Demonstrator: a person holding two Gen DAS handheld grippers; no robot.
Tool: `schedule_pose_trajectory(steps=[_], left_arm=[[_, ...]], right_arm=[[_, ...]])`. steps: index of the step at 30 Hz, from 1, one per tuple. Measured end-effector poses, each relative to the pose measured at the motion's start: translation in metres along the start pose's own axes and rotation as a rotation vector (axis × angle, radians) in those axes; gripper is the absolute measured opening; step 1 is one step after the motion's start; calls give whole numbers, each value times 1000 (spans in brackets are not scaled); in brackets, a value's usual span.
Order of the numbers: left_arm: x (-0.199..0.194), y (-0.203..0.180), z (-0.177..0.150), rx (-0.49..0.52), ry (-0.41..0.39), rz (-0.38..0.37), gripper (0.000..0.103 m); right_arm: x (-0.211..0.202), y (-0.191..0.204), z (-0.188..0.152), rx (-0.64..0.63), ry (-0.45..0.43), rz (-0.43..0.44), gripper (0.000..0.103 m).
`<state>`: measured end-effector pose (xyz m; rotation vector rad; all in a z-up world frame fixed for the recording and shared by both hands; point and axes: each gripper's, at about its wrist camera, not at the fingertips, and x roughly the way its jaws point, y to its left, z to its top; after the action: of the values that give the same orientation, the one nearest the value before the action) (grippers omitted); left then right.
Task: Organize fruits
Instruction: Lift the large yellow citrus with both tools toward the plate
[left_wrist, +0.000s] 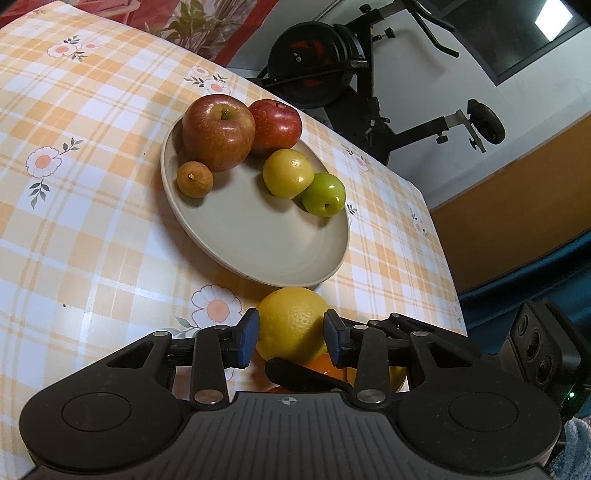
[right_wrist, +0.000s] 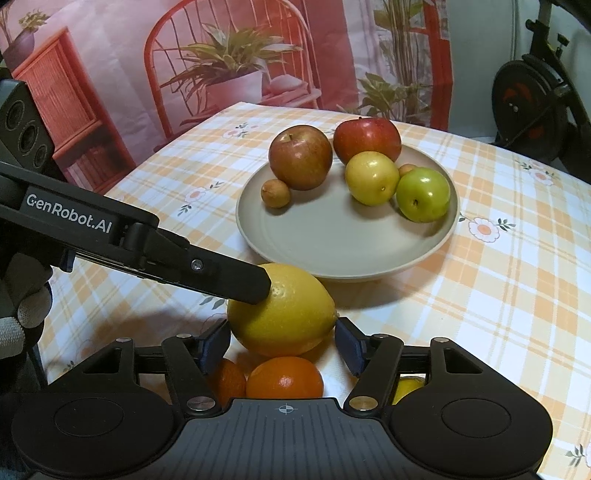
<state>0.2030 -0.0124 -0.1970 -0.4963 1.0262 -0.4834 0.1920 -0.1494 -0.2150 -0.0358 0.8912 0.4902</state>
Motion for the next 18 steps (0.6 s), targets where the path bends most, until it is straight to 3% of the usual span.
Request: schedule_pose_trajectory(steps=[9, 18], left_arm=[[-13, -15, 7, 62, -43, -13, 40], [-21, -25, 35, 114, -96, 12, 40]], right_arm=[[-17, 2, 6, -6, -62, -14, 58], [-16, -2, 41, -43, -90, -18, 58]])
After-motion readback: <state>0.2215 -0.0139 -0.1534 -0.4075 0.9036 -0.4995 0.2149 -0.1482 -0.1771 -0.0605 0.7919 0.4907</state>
